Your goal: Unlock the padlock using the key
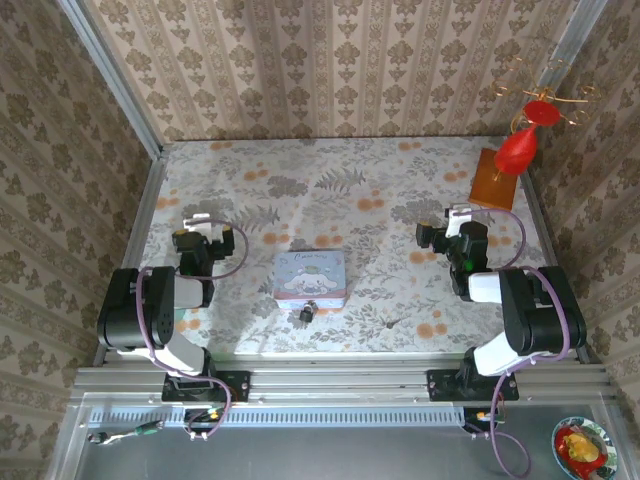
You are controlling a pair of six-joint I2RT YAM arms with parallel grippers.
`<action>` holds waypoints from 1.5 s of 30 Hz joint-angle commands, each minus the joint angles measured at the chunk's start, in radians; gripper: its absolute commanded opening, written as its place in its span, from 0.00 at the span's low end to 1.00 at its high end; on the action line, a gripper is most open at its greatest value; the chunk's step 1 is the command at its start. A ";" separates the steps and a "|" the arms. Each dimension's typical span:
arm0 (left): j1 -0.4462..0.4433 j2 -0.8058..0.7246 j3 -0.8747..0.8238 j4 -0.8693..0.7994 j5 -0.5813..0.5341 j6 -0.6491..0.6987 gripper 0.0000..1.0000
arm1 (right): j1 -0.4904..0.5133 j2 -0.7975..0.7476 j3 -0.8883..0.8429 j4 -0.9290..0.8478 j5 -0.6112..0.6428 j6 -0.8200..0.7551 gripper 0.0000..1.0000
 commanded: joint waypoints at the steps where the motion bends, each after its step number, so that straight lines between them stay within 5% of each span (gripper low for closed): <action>1: -0.008 -0.003 0.027 0.003 -0.012 0.018 1.00 | 0.007 0.002 0.015 0.005 0.028 0.000 1.00; 36: -0.020 -0.005 0.026 0.004 0.027 0.051 1.00 | 0.009 0.000 0.011 0.011 0.030 -0.001 1.00; 45: -0.090 -0.337 0.063 -0.300 0.042 0.103 1.00 | 0.108 -0.211 -0.020 -0.105 0.069 -0.108 1.00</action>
